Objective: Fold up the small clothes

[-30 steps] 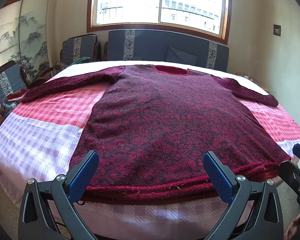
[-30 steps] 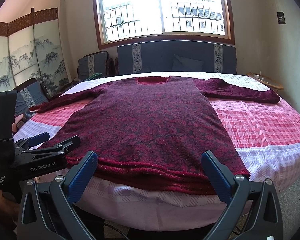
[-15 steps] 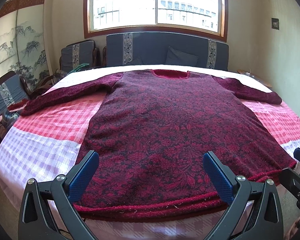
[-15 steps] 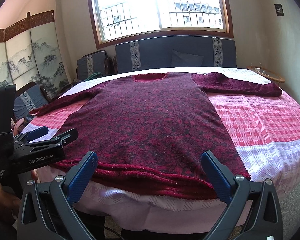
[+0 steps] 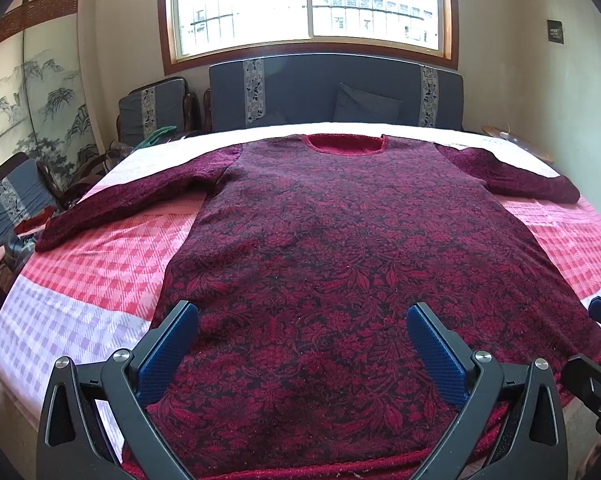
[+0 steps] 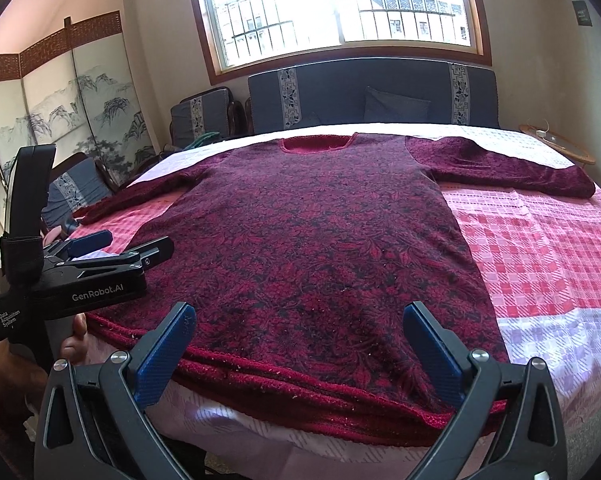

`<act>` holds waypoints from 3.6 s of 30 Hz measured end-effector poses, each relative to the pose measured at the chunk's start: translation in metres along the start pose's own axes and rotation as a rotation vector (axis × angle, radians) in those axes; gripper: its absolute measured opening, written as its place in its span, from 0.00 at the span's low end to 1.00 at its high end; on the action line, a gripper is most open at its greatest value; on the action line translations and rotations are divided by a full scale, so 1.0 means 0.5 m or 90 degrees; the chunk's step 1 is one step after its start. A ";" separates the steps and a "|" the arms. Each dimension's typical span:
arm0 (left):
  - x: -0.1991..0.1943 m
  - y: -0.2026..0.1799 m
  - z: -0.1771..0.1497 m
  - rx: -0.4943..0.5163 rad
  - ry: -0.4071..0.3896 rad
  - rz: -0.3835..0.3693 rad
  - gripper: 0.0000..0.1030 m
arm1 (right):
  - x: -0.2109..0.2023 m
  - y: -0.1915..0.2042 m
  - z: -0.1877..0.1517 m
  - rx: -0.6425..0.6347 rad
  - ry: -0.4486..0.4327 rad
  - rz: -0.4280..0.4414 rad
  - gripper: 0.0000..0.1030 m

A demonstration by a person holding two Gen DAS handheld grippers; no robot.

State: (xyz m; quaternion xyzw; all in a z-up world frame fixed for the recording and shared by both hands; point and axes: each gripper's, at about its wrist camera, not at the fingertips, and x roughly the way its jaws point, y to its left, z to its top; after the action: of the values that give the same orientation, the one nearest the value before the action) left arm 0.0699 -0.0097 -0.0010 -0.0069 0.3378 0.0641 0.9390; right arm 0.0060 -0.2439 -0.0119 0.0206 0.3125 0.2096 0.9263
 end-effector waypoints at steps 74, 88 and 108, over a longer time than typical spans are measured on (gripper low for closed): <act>0.297 0.178 0.123 -0.270 0.074 -0.047 1.00 | 0.580 -0.096 0.412 0.367 0.078 0.221 0.10; 0.286 0.192 0.114 -0.291 0.071 -0.063 1.00 | 0.711 0.114 0.364 0.292 0.174 0.244 0.15; 0.286 0.184 0.118 -0.288 0.073 -0.056 1.00 | 0.492 -0.056 0.368 0.226 0.067 0.155 0.50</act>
State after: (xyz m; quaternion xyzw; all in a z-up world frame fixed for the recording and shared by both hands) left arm 0.2049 0.1016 -0.0436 -0.2356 0.3670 0.0969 0.8947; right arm 0.3013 -0.1538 -0.0089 0.2101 0.3879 0.2621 0.8583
